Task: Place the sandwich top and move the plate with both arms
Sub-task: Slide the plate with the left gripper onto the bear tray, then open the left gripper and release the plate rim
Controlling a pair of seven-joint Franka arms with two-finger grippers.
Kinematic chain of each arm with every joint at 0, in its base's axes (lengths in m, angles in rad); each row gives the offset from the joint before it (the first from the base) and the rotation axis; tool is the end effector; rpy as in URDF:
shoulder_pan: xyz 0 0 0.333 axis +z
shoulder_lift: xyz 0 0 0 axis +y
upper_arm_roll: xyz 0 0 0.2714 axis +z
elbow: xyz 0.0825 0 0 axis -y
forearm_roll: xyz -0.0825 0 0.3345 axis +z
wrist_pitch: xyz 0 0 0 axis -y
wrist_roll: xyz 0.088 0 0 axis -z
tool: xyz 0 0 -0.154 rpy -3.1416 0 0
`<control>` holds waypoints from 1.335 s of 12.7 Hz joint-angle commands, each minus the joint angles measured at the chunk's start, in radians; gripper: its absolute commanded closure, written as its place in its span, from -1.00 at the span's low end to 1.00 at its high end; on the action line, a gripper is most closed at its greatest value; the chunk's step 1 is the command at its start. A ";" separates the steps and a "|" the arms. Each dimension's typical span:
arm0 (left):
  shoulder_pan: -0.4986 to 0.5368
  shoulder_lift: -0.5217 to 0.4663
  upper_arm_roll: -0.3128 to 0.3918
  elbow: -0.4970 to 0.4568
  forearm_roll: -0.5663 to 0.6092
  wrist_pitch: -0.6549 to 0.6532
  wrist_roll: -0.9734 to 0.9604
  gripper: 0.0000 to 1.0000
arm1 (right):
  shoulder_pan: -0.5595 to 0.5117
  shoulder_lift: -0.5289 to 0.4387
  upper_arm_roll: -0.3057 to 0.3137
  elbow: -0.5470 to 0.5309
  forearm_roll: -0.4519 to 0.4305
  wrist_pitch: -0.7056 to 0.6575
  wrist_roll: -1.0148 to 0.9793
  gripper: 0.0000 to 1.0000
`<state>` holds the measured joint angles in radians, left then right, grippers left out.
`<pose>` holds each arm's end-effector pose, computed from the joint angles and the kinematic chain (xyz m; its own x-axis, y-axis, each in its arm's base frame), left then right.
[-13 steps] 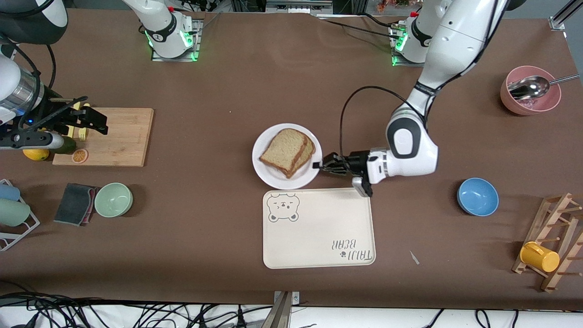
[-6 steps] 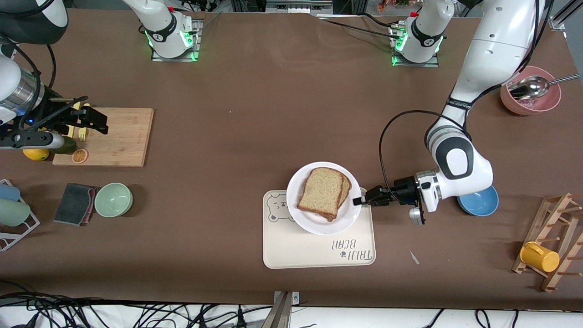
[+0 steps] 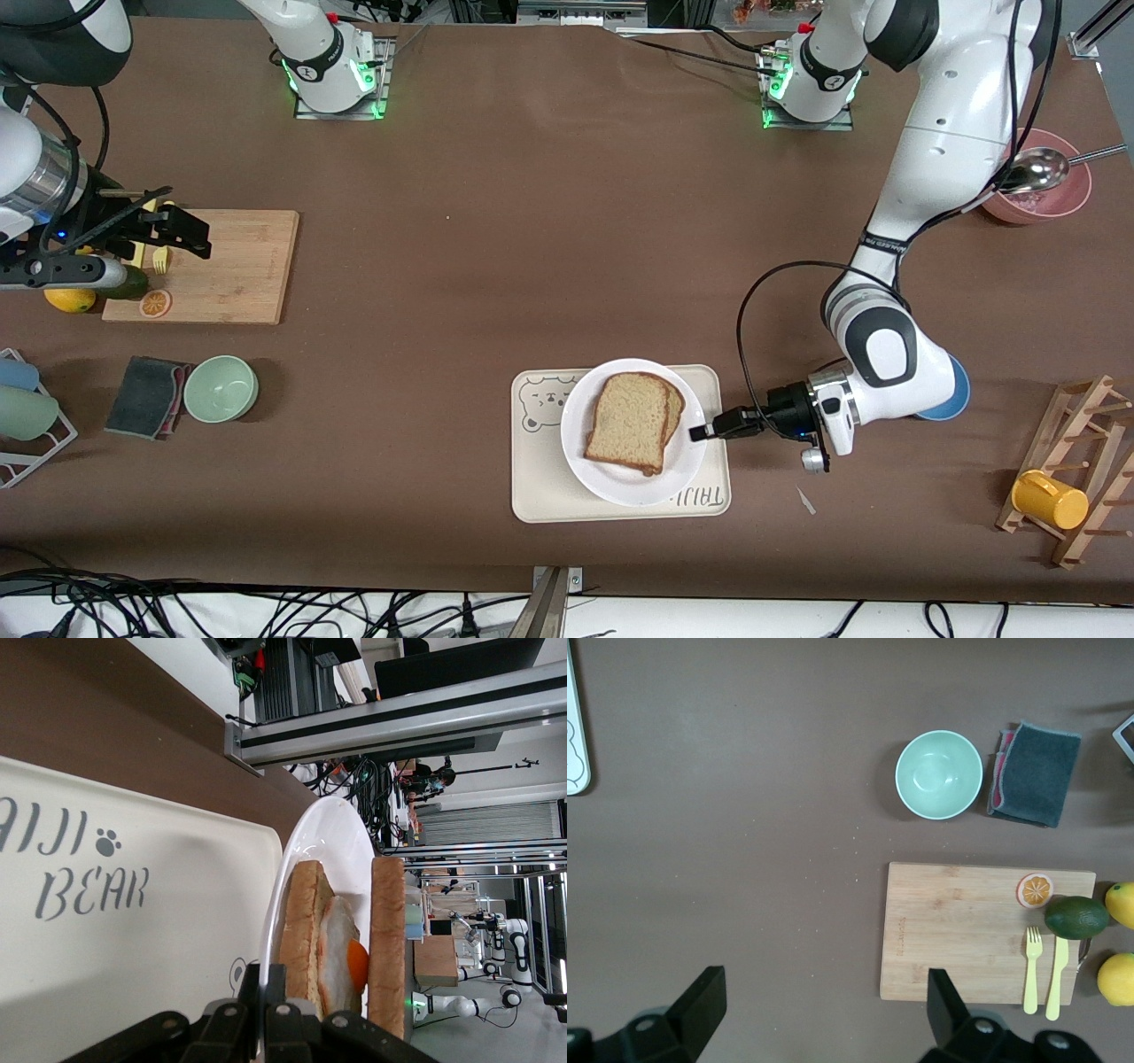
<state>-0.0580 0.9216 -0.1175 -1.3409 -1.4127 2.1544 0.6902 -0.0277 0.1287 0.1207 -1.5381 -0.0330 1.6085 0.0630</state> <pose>0.6729 -0.1818 0.1812 0.9736 0.2062 0.0981 -0.0114 -0.3851 0.9228 0.5347 0.0420 0.4832 0.9979 0.0310 -0.0561 0.0322 -0.9993 0.0210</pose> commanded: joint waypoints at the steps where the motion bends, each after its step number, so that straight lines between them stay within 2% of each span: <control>1: -0.020 0.094 0.004 0.127 -0.031 0.047 -0.023 1.00 | -0.012 -0.027 0.011 -0.019 -0.010 -0.009 -0.015 -1.00; 12: -0.052 0.181 0.006 0.129 -0.025 0.082 0.040 1.00 | -0.014 -0.027 0.007 -0.017 -0.010 -0.006 -0.042 -1.00; 17: -0.059 0.186 0.006 0.126 -0.023 0.081 0.042 1.00 | -0.014 -0.027 0.004 -0.013 -0.016 -0.007 -0.042 -1.00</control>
<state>-0.1073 1.0883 -0.1168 -1.2469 -1.4127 2.2402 0.7123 -0.0306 0.1286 0.1179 -1.5380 -0.0346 1.6072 0.0374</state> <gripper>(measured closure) 0.952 0.000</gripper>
